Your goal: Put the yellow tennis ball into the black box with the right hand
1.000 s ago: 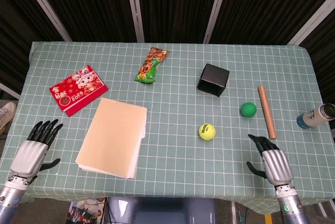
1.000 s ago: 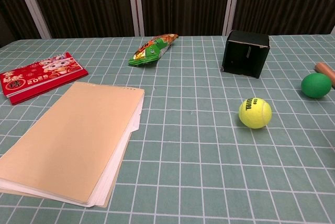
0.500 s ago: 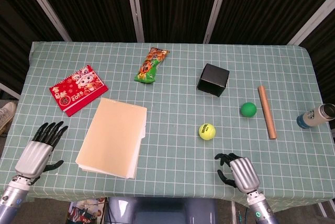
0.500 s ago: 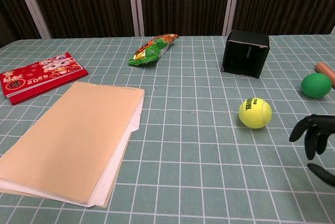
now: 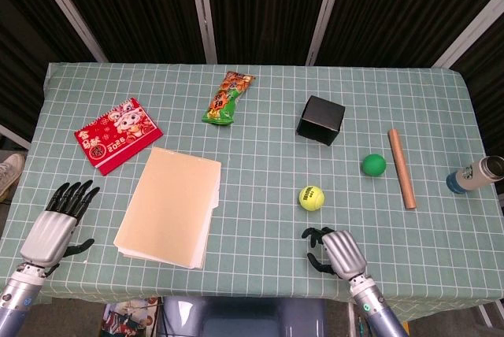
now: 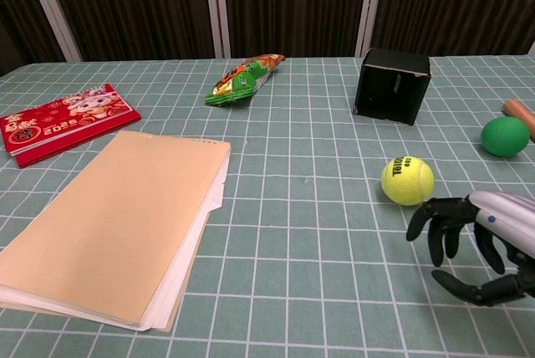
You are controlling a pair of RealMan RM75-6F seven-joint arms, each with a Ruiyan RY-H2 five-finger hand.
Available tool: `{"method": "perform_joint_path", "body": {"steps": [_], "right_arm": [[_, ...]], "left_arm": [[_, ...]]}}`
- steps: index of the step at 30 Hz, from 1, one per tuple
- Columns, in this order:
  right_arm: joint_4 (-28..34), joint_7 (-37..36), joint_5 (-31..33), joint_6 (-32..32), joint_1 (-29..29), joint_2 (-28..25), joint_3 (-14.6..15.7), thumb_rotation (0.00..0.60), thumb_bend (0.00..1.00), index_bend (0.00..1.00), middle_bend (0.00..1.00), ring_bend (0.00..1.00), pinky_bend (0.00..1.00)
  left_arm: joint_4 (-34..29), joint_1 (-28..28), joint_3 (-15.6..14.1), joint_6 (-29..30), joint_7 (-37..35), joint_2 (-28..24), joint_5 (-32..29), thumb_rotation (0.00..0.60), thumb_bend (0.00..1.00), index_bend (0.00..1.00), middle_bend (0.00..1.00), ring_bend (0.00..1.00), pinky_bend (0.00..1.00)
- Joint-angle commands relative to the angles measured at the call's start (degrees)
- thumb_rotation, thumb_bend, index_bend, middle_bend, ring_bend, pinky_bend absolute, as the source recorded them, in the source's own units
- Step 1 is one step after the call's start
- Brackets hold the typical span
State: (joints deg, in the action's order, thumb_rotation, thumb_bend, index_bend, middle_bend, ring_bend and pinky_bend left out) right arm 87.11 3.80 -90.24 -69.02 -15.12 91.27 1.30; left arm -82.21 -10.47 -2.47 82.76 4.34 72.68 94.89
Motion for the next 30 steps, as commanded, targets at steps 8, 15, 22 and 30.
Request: {"method": "perform_joint_path", "body": {"steps": [8, 15, 22, 30], "right_arm": [[-2.1, -1.5, 3.8, 3.7, -3.0, 2.3, -3.2, 0.6, 0.42, 0.35, 0.54, 0.47, 0.69], [-3.3, -2.6, 5.2, 5.6, -4.4, 2.6, -3.8, 0.6, 0.42, 0.3, 0.45, 0.41, 0.64], [-4.9, -4.5, 5.7, 7.0, -5.6, 2.2, -3.8, 0.6, 0.42, 0.3, 0.41, 0.38, 0.61], [-6.5, -7.0, 5.7, 7.1, -6.2, 1.3, -3.7, 0.6, 0.42, 0.3, 0.4, 0.38, 0.6]], "left_arm": [[0.1, -0.2, 0.3, -0.7, 0.4, 0.2, -0.9, 0.6, 0.08, 0.0, 0.0, 0.0, 0.0], [0.3, -0.3, 0.5, -0.9, 0.4, 0.3, -1.2, 0.6, 0.11, 0.0, 0.0, 0.0, 0.0], [0.3, -0.4, 0.5, -1.2, 0.8, 0.4, -1.5, 0.6, 0.11, 0.0, 0.0, 0.0, 0.0], [0.3, -0.7, 0.5, -1.8, 0.9, 0.5, -1.7, 0.6, 0.11, 0.0, 0.0, 0.0, 0.0]]}}
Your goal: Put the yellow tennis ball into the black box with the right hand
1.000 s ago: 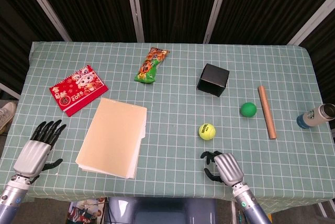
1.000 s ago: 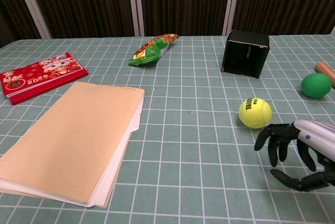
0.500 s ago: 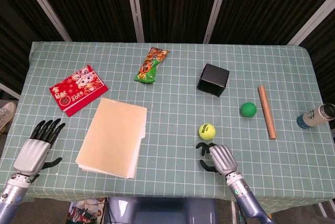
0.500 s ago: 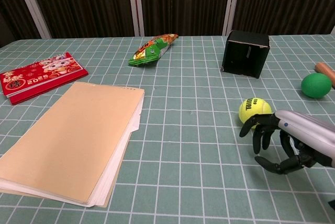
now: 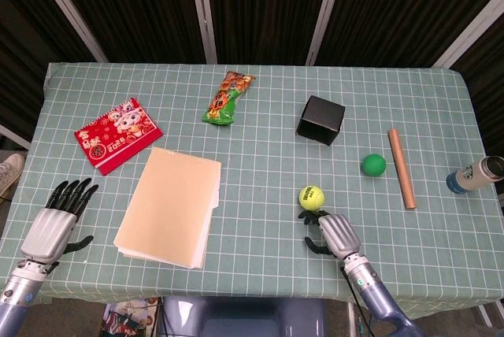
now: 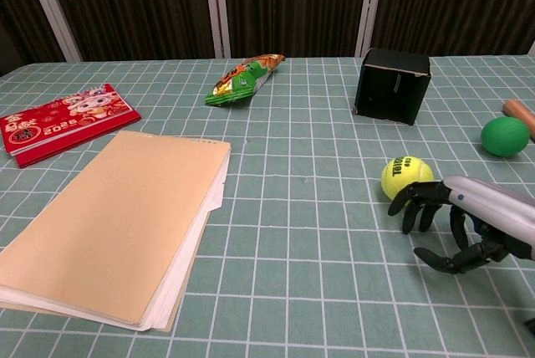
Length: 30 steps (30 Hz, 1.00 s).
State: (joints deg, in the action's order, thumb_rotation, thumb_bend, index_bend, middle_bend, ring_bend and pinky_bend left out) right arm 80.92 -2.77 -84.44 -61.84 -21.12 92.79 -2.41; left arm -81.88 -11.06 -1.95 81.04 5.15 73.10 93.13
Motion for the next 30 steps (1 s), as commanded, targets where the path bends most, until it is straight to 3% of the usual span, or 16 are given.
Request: {"method": "perform_joint_path", "body": {"steps": [1, 5, 17, 26, 30], "right_arm": [[-0.5, -0.6, -0.1, -0.2, -0.3, -0.3, 0.0, 0.6, 0.42, 0.3, 0.4, 0.38, 0.6], [-0.8, -1.3, -0.2, -0.3, -0.6, -0.4, -0.2, 0.6, 0.42, 0.27, 0.39, 0.37, 0.6], [-2.5, -4.7, 0.1, -0.1, -2.0, 0.0, -1.1, 0.6, 0.42, 0.04, 0.29, 0.36, 0.6], [-3.7, -8.0, 0.8, 1.0, -3.3, 0.2, -2.0, 0.6, 0.42, 0.03, 0.29, 0.36, 0.59], [-4.5, -9.8, 1.0, 2.0, -4.2, 0.1, -2.3, 0.6, 0.42, 0.04, 0.29, 0.33, 0.53]], "left_arm": [[0.0, -0.1, -0.1, -0.2, 0.1, 0.1, 0.1, 0.6, 0.11, 0.0, 0.0, 0.0, 0.0], [0.1, -0.2, -0.1, -0.4, 0.2, 0.2, 0.1, 0.6, 0.11, 0.0, 0.0, 0.0, 0.0], [0.6, -0.6, 0.0, -1.5, -0.1, 0.5, -0.8, 0.6, 0.11, 0.0, 0.0, 0.0, 0.0], [0.8, -0.7, 0.1, -1.9, 0.0, 0.7, -1.4, 0.6, 0.11, 0.0, 0.0, 0.0, 0.0], [0.9, -0.8, 0.2, -2.2, 0.1, 0.8, -1.7, 0.6, 0.11, 0.0, 0.0, 0.0, 0.0]]}}
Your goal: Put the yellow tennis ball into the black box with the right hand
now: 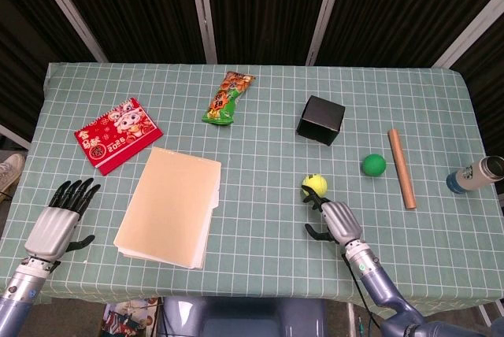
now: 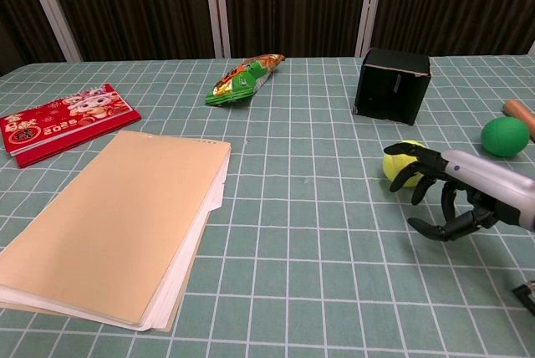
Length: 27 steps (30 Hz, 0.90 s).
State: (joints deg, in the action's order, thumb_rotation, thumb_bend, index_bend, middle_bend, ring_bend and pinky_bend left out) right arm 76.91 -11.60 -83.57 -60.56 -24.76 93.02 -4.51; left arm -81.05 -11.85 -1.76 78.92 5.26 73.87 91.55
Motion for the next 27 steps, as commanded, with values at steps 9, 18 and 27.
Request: {"method": "perform_joint_path", "body": {"steps": [9, 18, 27], "right_arm": [[-3.6, -2.8, 0.7, 3.7, -2.5, -0.1, 0.0, 0.6, 0.42, 0.08, 0.29, 0.31, 0.44], [-6.1, -3.7, 0.2, 5.0, -3.6, -0.9, 0.6, 0.6, 0.42, 0.11, 0.29, 0.3, 0.35], [-3.2, -1.0, -0.1, 1.9, -1.9, -3.7, 1.8, 0.6, 0.42, 0.11, 0.29, 0.3, 0.35]], "left_arm": [[0.1, -0.2, 0.2, -0.6, 0.5, 0.3, -0.7, 0.6, 0.11, 0.0, 0.0, 0.0, 0.0], [0.0, -0.3, 0.4, -0.9, 1.0, 0.4, -1.3, 0.6, 0.11, 0.0, 0.0, 0.0, 0.0], [0.0, -0.5, 0.3, -1.4, 1.0, 0.5, -1.4, 0.6, 0.11, 0.0, 0.0, 0.0, 0.0]]}}
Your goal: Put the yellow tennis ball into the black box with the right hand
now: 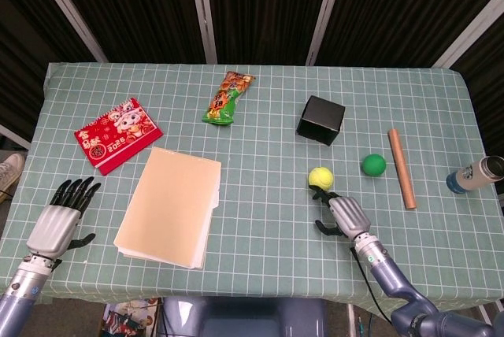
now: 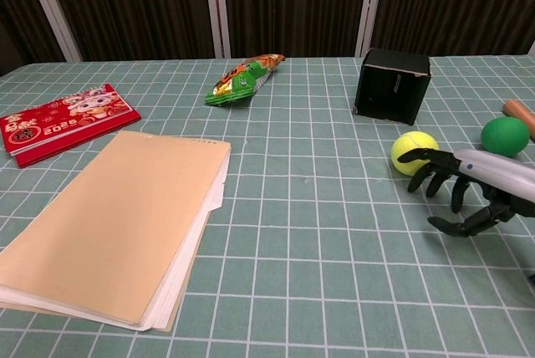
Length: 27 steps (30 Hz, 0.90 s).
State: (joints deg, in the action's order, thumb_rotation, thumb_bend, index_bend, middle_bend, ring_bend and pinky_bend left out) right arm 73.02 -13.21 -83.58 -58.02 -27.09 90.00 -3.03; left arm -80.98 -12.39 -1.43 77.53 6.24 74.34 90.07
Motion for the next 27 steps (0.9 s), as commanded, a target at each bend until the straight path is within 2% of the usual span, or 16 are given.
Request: {"method": "perform_joint_path", "body": {"steps": [1, 8, 27], "right_arm": [[1.1, 0.9, -0.1, -0.9, 0.6, -1.0, 0.3, 0.6, 0.42, 0.11, 0.29, 0.3, 0.35], [1.9, 1.6, 0.3, -0.9, 0.5, -2.0, 0.2, 0.6, 0.43, 0.11, 0.29, 0.3, 0.34], [-1.7, -1.6, 1.2, 2.3, -2.5, -1.2, -1.3, 0.6, 0.42, 0.11, 0.27, 0.26, 0.31]], "left_arm": [[0.0, 0.0, 0.0, 0.1, 0.0, 0.0, 0.1, 0.6, 0.11, 0.0, 0.0, 0.0, 0.0], [-0.3, 0.2, -0.1, 0.5, 0.3, 0.0, 0.3, 0.6, 0.11, 0.0, 0.0, 0.0, 0.0], [-0.4, -0.2, 0.3, -0.6, 1.2, 0.4, -1.1, 0.6, 0.11, 0.0, 0.0, 0.03, 0.0]]}}
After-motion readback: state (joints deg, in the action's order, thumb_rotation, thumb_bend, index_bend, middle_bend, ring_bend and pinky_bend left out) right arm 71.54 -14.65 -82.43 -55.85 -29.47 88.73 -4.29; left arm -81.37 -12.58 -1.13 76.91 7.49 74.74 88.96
